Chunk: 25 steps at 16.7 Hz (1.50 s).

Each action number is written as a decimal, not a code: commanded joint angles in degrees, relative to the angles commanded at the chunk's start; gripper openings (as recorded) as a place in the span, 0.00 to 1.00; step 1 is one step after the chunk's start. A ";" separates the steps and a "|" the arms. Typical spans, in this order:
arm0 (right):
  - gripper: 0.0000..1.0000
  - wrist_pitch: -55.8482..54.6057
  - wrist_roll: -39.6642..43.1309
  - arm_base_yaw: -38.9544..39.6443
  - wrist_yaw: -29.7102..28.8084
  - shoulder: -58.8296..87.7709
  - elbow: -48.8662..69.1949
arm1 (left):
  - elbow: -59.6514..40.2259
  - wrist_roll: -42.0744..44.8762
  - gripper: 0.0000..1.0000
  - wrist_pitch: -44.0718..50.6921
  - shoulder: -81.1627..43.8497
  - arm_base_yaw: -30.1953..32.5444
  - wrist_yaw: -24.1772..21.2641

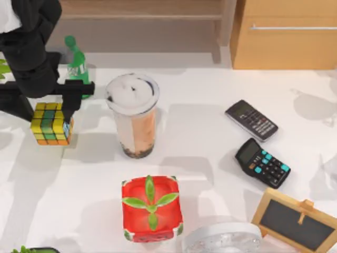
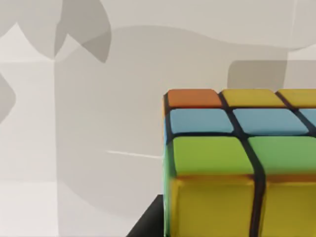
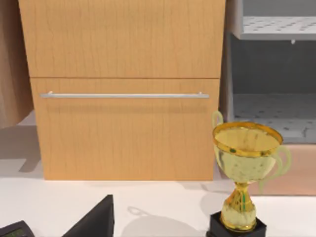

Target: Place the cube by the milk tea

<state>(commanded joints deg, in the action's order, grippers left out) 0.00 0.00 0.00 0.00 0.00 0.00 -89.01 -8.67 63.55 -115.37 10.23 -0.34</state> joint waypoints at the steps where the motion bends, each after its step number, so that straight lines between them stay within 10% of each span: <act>1: 1.00 0.00 0.00 0.00 0.00 0.00 0.00 | -0.09 0.18 0.00 -0.11 0.09 0.23 0.14; 25: 1.00 0.00 0.00 0.00 0.00 0.00 0.00 | 0.71 0.08 0.00 -3.60 1.12 -1.06 0.40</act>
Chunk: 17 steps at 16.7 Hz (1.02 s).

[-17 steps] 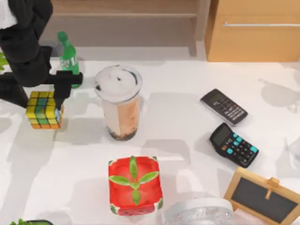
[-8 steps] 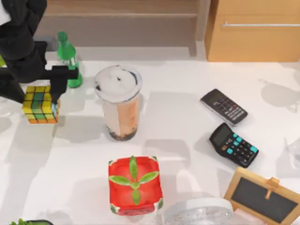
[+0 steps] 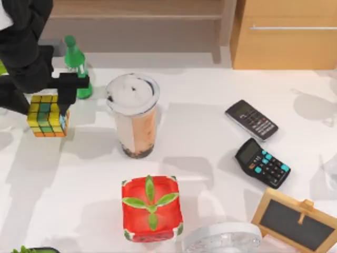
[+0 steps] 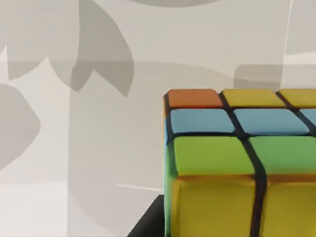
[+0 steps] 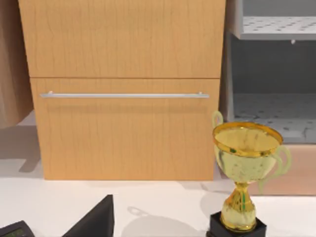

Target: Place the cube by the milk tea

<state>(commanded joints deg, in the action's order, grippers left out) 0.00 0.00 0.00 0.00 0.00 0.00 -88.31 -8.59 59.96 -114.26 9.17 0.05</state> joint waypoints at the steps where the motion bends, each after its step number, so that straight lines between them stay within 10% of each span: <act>1: 1.00 0.00 0.00 0.00 0.00 0.00 0.00 | 0.33 -0.01 0.00 -0.18 -0.25 0.19 -0.09; 10: 1.00 0.00 0.00 0.00 0.00 0.00 0.00 | 2.35 -0.03 0.00 -0.56 -2.22 1.02 -0.40; 17: 1.00 0.00 0.00 0.00 0.00 0.00 0.00 | 2.35 -0.03 0.53 -0.56 -2.22 1.02 -0.40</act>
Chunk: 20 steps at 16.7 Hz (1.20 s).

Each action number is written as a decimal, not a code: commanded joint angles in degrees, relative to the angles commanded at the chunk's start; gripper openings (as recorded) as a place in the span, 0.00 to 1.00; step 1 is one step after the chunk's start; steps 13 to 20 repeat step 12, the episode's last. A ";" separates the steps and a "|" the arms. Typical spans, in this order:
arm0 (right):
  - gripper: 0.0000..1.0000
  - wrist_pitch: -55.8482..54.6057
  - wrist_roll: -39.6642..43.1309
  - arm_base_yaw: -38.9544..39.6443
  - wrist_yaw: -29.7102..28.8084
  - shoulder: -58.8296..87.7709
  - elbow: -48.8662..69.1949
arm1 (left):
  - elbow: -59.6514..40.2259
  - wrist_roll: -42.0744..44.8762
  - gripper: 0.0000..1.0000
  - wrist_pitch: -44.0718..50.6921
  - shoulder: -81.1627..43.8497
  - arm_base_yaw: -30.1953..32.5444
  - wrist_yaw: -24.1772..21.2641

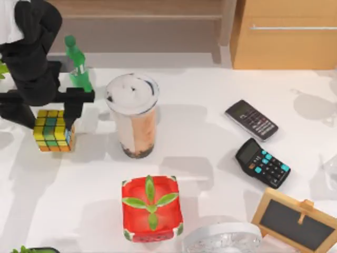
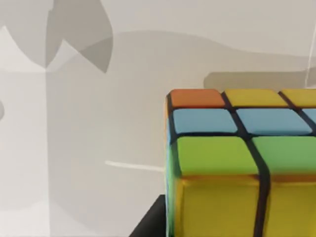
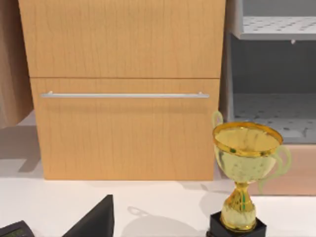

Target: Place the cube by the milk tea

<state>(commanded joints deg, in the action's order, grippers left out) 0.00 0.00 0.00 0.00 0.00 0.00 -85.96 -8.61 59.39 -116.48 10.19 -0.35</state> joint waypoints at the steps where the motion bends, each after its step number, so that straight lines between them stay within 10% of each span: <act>1: 1.00 0.00 0.00 0.00 0.00 0.00 0.00 | 0.00 0.00 0.60 0.00 0.00 0.00 0.00; 6: 1.00 0.00 0.00 0.00 0.00 0.00 0.00 | 0.00 0.00 0.98 0.00 0.00 0.00 0.00; 20: 1.00 0.00 0.00 0.00 0.00 0.00 0.00 | 0.00 0.00 1.00 0.00 0.00 0.00 0.00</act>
